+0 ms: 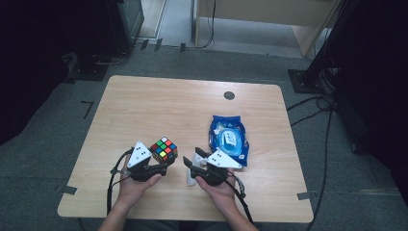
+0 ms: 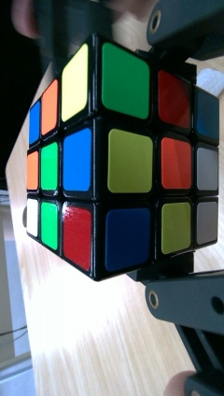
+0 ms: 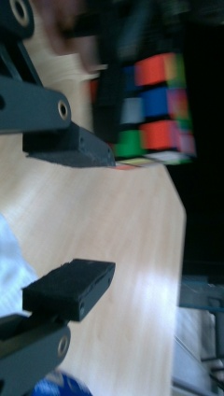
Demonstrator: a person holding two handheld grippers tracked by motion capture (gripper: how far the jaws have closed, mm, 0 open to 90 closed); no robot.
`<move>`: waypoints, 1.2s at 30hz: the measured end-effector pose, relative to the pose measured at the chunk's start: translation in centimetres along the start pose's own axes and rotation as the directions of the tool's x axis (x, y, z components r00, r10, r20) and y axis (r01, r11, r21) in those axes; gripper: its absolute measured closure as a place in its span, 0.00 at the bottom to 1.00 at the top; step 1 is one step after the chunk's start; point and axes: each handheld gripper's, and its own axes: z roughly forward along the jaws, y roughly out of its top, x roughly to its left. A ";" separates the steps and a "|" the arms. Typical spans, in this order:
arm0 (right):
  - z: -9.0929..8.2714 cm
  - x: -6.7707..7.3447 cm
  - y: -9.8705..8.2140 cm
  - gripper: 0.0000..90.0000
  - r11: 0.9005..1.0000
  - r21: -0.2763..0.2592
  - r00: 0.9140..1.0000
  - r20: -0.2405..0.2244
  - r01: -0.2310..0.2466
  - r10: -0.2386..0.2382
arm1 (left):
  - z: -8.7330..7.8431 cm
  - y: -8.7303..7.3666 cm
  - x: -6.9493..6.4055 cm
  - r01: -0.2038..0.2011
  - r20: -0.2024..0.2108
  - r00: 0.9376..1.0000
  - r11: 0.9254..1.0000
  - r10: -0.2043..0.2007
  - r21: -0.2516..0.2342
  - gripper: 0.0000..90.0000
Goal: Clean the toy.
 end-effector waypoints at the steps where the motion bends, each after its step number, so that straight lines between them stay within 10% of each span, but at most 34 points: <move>1: -0.3 -0.1 0.5 0.51 1.000 -0.013 1.000 0.000 -0.008 0.008 | 0.2 -0.1 -0.2 -0.014 -0.002 1.000 1.000 0.014 0.007 0.38; 6: -1.1 1.3 2.4 0.40 0.998 -0.038 0.998 -0.040 -0.053 0.052 | 1.4 -0.5 -2.3 -0.109 -0.012 0.994 0.993 0.110 0.050 0.38; 13: 0.2 3.1 2.3 0.29 0.993 0.083 0.996 -0.037 -0.080 0.083 | 2.0 -0.7 -4.2 -0.187 -0.012 0.982 0.981 0.188 0.056 0.38; 36: 0.3 3.6 1.9 0.39 0.985 0.152 0.997 0.003 -0.077 0.078 | 2.0 -0.6 -5.0 -0.205 -0.011 0.979 0.979 0.205 0.018 0.35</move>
